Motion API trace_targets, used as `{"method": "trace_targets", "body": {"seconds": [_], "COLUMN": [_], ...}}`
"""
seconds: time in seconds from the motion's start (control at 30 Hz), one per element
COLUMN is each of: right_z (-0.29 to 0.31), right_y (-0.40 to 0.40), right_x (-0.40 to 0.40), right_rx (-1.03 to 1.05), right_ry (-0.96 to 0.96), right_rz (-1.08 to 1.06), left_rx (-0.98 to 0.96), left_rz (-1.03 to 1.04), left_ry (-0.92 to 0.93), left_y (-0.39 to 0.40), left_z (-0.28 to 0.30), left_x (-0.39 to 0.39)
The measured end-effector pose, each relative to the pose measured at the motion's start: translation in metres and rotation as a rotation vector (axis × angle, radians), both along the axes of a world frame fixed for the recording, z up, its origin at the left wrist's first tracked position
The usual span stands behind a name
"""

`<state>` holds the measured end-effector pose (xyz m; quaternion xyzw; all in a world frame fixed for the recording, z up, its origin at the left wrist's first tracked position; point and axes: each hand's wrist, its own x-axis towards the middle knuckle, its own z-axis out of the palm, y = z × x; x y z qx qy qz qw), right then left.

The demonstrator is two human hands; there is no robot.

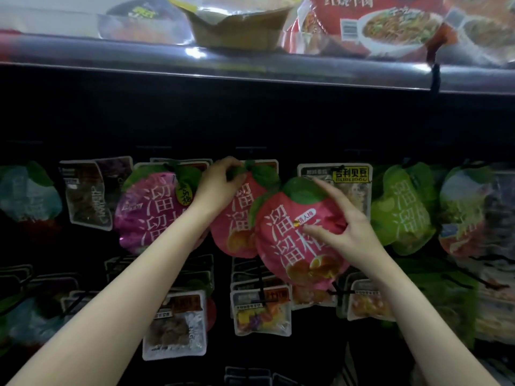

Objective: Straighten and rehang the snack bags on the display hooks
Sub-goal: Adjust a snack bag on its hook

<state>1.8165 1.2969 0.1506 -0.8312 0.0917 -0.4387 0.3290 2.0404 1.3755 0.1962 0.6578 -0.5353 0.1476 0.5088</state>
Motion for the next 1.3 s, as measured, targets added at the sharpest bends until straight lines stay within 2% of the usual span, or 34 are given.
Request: {"method": "trace_targets", "body": {"seconds": [0.27,0.6,0.77,0.93,1.07,1.17,1.23,1.3], "right_z": [0.019,0.02,0.015,0.012,0.004,-0.009,-0.023,-0.043], "right_y": [0.005,0.006,0.003,0.0,-0.001,0.0,0.01,0.027], "right_x": [0.032,0.058,0.056,0.059,0.069,0.074,0.073,0.073], "right_rx": [-0.073,0.047,0.115,0.146,0.067,-0.073,-0.234,-0.361], "right_ry": [0.041,-0.122,-0.158,-0.151,-0.124,-0.091,-0.142,-0.232], "right_rz": [0.062,0.096,0.103,0.064,-0.176,-0.382,-0.487,-0.47], "left_rx": [-0.045,-0.198,-0.201,-0.188,-0.133,-0.126,-0.151,-0.109], "left_rz": [-0.311,-0.241,-0.255,-0.303,-0.201,-0.034,0.058,0.106], "left_ry": [0.26,0.302,0.268,0.429,0.244,0.045,-0.025,-0.034], "left_y": [0.03,0.021,0.018,0.016,0.023,0.046,0.071,0.096], "left_z": [0.002,0.007,0.007,0.006,-0.01,-0.036,-0.063,-0.096], "left_x": [-0.009,-0.021,-0.025,-0.021,-0.012,-0.003,0.001,0.009]}}
